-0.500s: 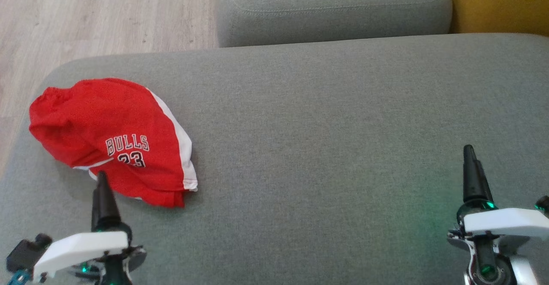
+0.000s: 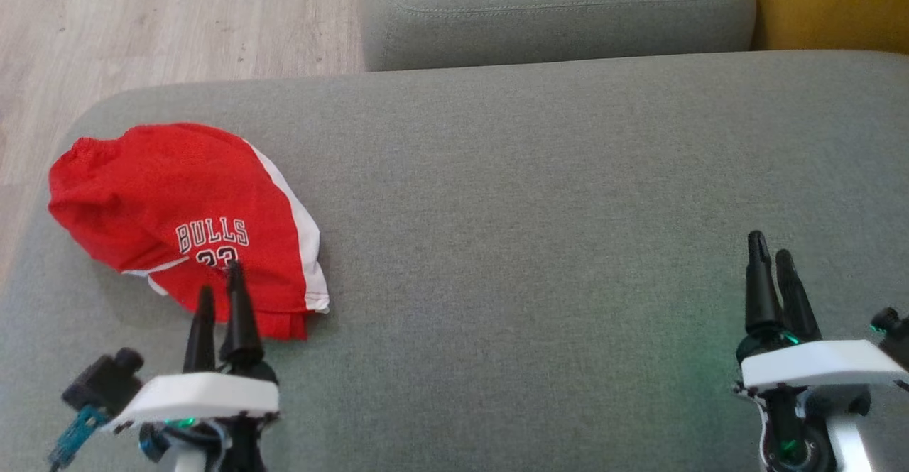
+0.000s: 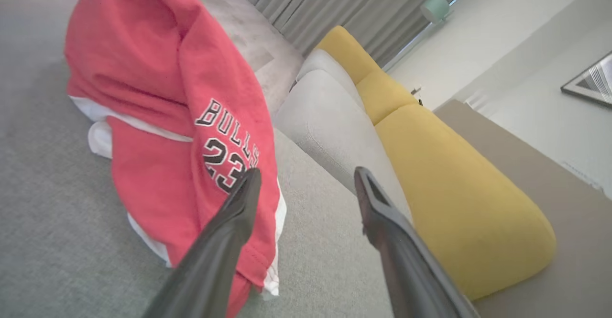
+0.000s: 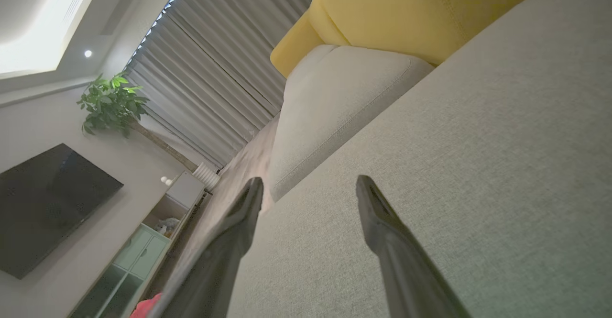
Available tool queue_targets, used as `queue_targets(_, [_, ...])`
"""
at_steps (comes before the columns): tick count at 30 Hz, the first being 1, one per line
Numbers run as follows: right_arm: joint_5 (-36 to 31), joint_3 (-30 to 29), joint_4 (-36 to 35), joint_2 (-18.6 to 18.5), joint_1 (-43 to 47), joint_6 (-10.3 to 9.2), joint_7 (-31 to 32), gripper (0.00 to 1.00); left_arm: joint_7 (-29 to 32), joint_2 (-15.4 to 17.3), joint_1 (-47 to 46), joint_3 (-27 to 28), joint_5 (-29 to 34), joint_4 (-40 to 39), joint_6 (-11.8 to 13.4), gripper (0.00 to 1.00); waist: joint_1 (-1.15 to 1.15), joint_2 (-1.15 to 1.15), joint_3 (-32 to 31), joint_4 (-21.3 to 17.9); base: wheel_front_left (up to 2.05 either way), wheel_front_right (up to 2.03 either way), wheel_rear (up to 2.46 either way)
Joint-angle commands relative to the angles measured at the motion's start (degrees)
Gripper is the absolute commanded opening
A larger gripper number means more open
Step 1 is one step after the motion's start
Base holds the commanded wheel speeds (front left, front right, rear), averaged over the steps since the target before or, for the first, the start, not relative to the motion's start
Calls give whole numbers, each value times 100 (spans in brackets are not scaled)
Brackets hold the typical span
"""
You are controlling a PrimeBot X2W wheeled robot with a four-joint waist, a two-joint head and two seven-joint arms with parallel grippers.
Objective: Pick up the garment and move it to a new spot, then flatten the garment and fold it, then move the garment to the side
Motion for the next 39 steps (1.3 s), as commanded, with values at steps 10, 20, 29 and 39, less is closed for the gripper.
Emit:
queue_targets(10, [-1065, 281, -287, -33, -293, -2, -242, 100, -240, 382, -486, -621, 1021, -164, 393, 100, 0, 0, -4, -7, 0, 0, 0])
queue_targets(20, [-1852, 402, -340, -36, -241, -3, -393, 100, -391, 667, -696, -1209, 1719, -48, 731, 100, 0, 0, -9, -2, 0, 0, 0])
queue_targets(29, [-2636, 442, -428, -39, -258, -3, -545, 100, -542, 864, -894, -1746, 2285, -18, 1051, 100, 0, 0, -11, 25, 0, 0, 0])
queue_targets(39, [-3564, 439, -563, -42, -248, -3, -714, 100, -711, 1072, -1215, -2432, 3131, 146, 1374, 100, 0, 0, 7, 58, 0, 0, 0])
